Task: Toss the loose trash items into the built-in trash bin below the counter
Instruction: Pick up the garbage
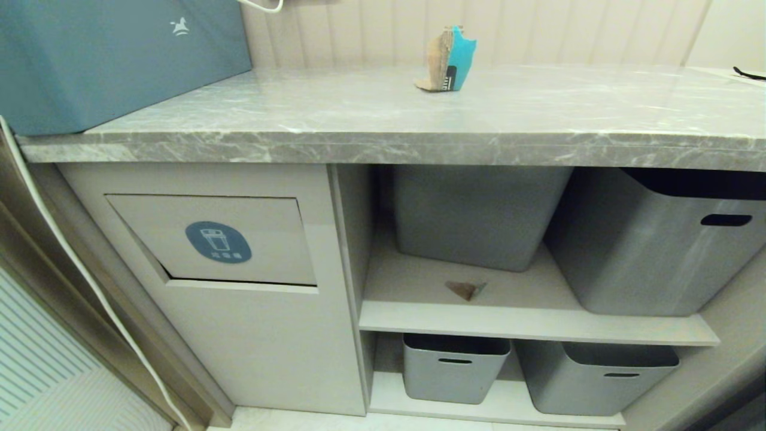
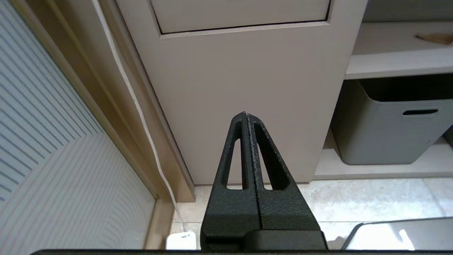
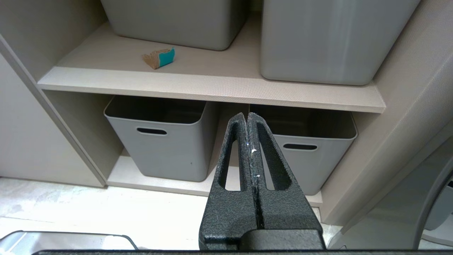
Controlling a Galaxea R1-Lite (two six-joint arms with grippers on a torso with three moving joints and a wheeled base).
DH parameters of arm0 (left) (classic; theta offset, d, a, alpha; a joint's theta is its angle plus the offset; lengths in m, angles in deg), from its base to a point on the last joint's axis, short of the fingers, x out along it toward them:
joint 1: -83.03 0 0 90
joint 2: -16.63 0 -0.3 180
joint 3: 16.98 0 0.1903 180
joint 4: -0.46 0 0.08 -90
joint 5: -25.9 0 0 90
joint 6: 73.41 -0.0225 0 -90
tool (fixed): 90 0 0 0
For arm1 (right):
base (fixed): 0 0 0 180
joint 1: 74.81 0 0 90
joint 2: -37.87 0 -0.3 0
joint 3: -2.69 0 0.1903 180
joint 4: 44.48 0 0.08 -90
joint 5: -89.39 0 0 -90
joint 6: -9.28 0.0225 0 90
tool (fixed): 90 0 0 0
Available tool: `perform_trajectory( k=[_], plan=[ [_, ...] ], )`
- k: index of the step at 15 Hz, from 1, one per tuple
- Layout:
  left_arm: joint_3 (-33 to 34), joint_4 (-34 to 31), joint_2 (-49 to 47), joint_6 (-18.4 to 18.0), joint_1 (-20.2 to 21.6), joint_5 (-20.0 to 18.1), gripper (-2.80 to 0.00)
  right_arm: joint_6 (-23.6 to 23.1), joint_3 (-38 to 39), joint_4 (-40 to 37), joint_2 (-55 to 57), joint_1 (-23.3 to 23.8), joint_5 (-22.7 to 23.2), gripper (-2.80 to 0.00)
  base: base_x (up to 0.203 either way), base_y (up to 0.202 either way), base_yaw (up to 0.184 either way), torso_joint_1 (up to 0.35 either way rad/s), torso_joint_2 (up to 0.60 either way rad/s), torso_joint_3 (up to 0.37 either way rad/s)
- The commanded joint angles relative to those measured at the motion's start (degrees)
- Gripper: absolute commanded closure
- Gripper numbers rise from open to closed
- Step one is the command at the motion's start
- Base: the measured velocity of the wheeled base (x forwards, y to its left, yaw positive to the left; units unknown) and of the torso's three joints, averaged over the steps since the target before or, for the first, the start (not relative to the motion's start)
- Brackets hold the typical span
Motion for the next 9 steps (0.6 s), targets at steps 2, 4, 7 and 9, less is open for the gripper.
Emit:
perform_trajectory(
  k=[2,4,7,9],
  plan=[
    [0.0,0.0,0.1,1.5,0.0,0.5,0.00,-0.1,0.0,0.0,-0.1,0.0,0.0,0.00,0.000,0.000,0.000,0.000,0.00,0.000],
    [0.0,0.0,0.0,1.5,0.0,0.4,0.00,-0.1,0.0,0.0,-0.1,0.0,0.0,0.00,0.000,0.000,0.000,0.000,0.00,0.000],
    [-0.1,0.0,0.1,1.5,0.0,0.4,0.00,-0.3,0.0,0.0,-0.1,0.0,0.0,0.00,0.000,0.000,0.000,0.000,0.00,0.000],
    [0.0,0.0,0.0,1.6,0.0,0.5,0.00,-0.4,0.0,-0.1,-0.1,0.0,-0.1,0.00,0.000,0.000,0.000,0.000,0.00,0.000]
  ],
)
